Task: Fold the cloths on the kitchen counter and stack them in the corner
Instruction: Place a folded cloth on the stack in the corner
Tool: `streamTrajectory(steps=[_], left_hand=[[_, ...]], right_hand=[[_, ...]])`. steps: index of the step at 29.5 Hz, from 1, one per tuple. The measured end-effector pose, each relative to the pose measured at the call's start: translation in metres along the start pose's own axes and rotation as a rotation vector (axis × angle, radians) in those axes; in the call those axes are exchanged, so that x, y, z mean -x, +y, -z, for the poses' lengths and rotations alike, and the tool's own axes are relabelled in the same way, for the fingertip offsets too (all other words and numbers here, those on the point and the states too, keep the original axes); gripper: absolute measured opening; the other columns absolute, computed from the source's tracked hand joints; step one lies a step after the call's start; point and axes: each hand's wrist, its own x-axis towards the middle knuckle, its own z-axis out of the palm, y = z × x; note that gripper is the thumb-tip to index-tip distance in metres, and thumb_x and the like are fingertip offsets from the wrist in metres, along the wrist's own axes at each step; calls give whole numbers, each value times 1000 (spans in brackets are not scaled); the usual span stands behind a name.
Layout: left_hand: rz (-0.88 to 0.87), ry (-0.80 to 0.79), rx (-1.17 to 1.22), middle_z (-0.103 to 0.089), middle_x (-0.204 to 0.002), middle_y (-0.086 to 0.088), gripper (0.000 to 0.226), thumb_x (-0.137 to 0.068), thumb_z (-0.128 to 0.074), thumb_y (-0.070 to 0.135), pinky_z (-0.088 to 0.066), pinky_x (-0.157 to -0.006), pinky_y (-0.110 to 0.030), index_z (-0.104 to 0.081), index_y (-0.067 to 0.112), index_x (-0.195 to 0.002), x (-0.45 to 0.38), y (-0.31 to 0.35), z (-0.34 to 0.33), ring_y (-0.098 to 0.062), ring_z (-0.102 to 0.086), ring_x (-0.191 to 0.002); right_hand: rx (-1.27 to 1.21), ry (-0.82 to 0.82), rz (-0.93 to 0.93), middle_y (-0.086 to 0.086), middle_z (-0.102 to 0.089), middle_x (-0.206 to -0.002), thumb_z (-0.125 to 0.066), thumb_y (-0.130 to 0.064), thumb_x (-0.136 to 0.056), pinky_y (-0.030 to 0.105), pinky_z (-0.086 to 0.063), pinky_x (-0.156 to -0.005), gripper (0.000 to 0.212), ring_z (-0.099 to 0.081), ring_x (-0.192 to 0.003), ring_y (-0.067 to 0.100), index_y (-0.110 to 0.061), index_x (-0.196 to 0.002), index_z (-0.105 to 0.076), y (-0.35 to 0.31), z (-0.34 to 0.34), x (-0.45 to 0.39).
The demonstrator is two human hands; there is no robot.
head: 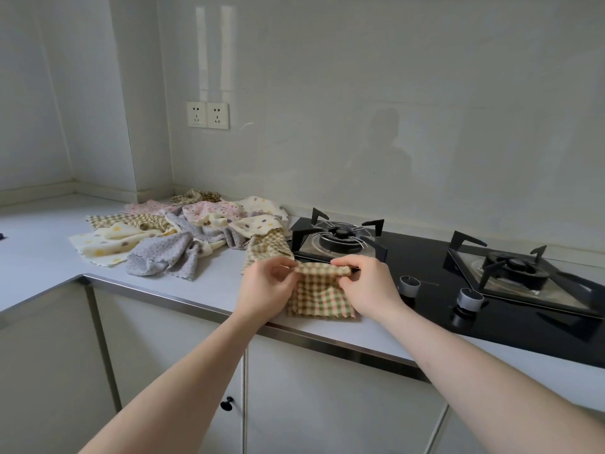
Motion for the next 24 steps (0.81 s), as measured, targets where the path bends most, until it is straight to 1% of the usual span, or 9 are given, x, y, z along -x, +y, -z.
streamTrajectory(steps=[2,4,8,11,13,16,18,21,24], left_hand=[[-43,-25,-6,-76,-84,18,16,-86,-76,20,-55,-75,-14,-79,30,-97,1,-1,0,9,-69,-82],[-81,-42,-23,-76,-88,21,18,-85,-78,18,-55,-78,-12,-81,29,-98,2,-2,-1,10,-69,-86],[-91,-47,-56,-76,-88,22,19,-80,-77,17,-54,-80,-10,-81,30,-93,3,0,-1,12,-68,-89],[-66,-72,-60,-76,-85,22,16,-75,-75,22,-58,-81,-17,-82,32,-86,4,2,0,10,-69,-87],[-54,-97,-50,-76,-81,23,14,-71,-75,25,-60,-81,-22,-82,31,-82,6,5,2,8,-69,-85],[-54,-143,-54,-74,-77,21,10,-66,-70,32,-61,-79,-33,-78,32,-72,6,7,4,-1,-70,-81],[-47,-183,-60,-72,-75,18,8,-61,-67,35,-59,-74,-37,-73,32,-64,4,5,4,-7,-69,-77],[-43,-227,-88,-69,-78,15,9,-59,-67,37,-58,-75,-38,-70,28,-62,3,4,1,-7,-65,-78],[-34,-263,-124,-66,-82,14,15,-63,-65,39,-54,-79,-38,-71,26,-62,1,7,-1,-8,-61,-81]], right_hand=[[57,17,58,-11,-70,-107,-66,-4,-85,35,-55,-91,37,-64,-97,12,-33,-104,-79,4,1,3],[88,32,111,-15,-67,-102,-66,-5,-86,37,-56,-87,34,-62,-95,10,-33,-100,-79,9,5,6],[108,17,158,-21,-64,-104,-70,-9,-87,33,-56,-85,27,-62,-97,4,-33,-98,-77,16,10,18],[66,40,152,-23,-66,-108,-73,-9,-84,31,-57,-82,25,-64,-95,2,-31,-95,-78,24,5,29],[27,67,139,-23,-68,-107,-75,-7,-81,32,-58,-79,26,-66,-92,1,-30,-90,-78,28,2,33],[-12,87,123,-20,-71,-104,-74,-5,-78,33,-59,-77,24,-66,-90,1,-29,-82,-74,30,1,35],[5,85,133,-20,-71,-104,-73,-9,-75,34,-59,-78,21,-67,-92,2,-29,-78,-70,29,0,36],[89,63,162,-22,-69,-104,-70,-16,-72,36,-58,-78,13,-66,-94,4,-27,-72,-63,29,-1,37],[137,34,162,-22,-67,-106,-69,-19,-73,32,-55,-78,11,-62,-95,3,-24,-68,-60,29,-2,37]])
